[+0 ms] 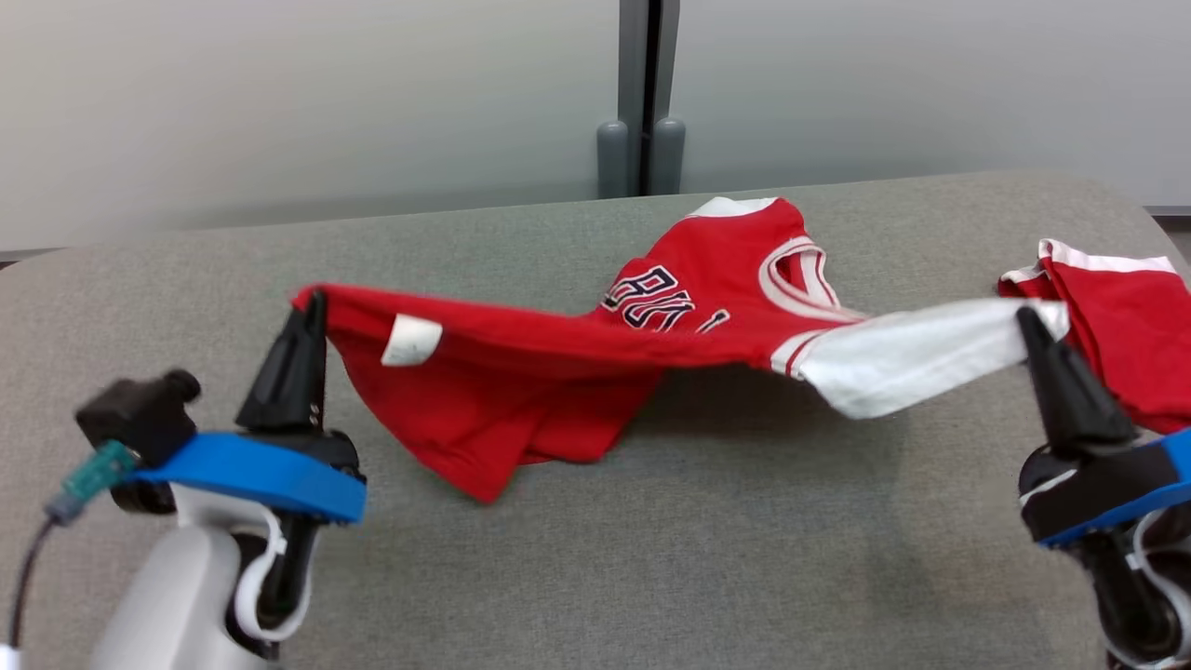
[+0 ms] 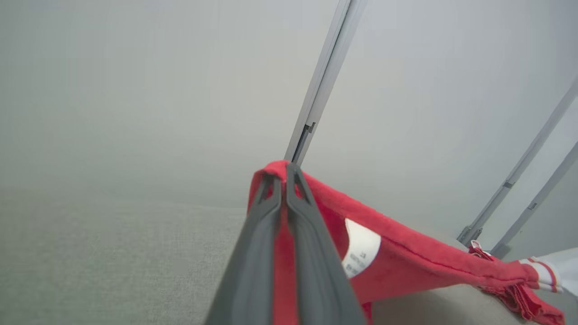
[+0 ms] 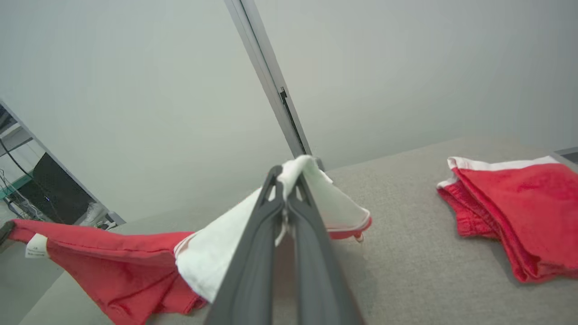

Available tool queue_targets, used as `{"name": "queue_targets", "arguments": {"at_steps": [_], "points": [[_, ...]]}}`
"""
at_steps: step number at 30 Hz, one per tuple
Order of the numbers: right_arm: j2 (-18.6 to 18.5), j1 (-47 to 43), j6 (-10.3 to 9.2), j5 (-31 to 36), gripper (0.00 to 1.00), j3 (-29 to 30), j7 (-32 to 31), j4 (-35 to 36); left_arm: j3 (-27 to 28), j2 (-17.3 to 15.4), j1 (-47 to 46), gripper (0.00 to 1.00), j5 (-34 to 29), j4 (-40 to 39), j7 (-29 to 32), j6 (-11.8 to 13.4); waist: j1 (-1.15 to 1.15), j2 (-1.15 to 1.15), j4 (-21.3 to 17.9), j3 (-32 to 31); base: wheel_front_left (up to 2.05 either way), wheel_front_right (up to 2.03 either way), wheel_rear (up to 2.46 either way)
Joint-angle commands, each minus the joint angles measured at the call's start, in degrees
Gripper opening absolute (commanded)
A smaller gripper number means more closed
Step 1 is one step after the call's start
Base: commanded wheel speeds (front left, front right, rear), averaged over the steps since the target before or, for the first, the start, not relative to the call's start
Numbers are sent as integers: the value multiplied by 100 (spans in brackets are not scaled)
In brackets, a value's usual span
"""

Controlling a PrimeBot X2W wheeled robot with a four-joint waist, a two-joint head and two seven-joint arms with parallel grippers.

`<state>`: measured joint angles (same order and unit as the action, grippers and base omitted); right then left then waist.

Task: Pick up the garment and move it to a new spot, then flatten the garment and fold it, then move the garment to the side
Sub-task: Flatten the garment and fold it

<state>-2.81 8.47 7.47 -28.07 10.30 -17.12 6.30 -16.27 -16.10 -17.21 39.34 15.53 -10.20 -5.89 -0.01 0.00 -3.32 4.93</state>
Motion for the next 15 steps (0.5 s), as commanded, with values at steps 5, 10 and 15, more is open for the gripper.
{"name": "queue_targets", "arguments": {"at_steps": [5, 10, 15], "points": [[-62, 504, 5, 217, 0, 47, -647, 1198, 213, -370, -265, 0, 226, -1154, 755, 248, 1, 0, -130, -13, 0, 0, 0], [-340, 1428, 5, 342, 0, 19, -1174, 1867, 388, -745, -507, 0, 305, -2183, 1455, 544, 1, 0, -180, 78, 0, 0, 0], [-731, 2233, 4, 418, 0, 126, -1503, 1842, 445, -1035, -932, 0, 207, -2892, 2005, 758, 1, 0, -92, 273, 0, 0, 0]]}}
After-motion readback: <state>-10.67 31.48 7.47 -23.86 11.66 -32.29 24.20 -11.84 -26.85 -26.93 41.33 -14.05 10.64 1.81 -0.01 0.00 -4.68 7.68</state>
